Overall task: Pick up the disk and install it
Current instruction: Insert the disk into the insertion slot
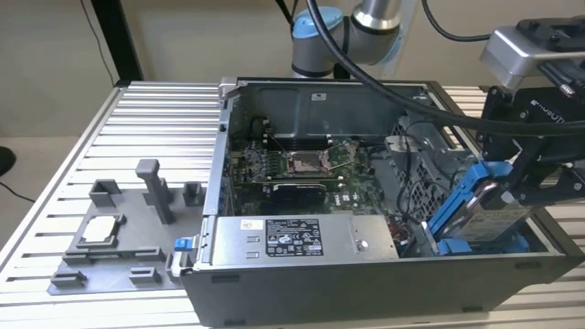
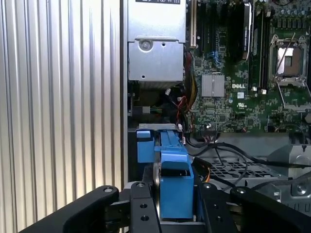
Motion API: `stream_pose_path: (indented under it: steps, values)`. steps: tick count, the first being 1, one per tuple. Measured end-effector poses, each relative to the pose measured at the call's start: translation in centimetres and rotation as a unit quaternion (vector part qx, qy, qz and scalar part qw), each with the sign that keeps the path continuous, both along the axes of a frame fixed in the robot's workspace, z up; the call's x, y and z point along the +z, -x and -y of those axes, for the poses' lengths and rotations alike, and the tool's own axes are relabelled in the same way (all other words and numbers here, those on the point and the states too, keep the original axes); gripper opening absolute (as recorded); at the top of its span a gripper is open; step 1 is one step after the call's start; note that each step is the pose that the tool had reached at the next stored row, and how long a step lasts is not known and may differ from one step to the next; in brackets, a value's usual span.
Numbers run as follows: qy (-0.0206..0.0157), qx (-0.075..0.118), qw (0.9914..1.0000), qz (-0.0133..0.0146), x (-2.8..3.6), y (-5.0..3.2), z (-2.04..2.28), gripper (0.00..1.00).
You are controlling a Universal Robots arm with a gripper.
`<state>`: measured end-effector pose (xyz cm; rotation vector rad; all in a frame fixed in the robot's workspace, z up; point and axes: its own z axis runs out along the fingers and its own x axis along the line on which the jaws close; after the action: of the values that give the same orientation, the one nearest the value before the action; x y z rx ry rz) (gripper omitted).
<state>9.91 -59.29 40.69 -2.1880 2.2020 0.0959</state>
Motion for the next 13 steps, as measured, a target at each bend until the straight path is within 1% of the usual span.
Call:
stream_pose_path:
  steps: [13]
  values:
    - [-0.0001,0.0,1.0,-0.0002,-0.1,0.0,0.0,0.0]
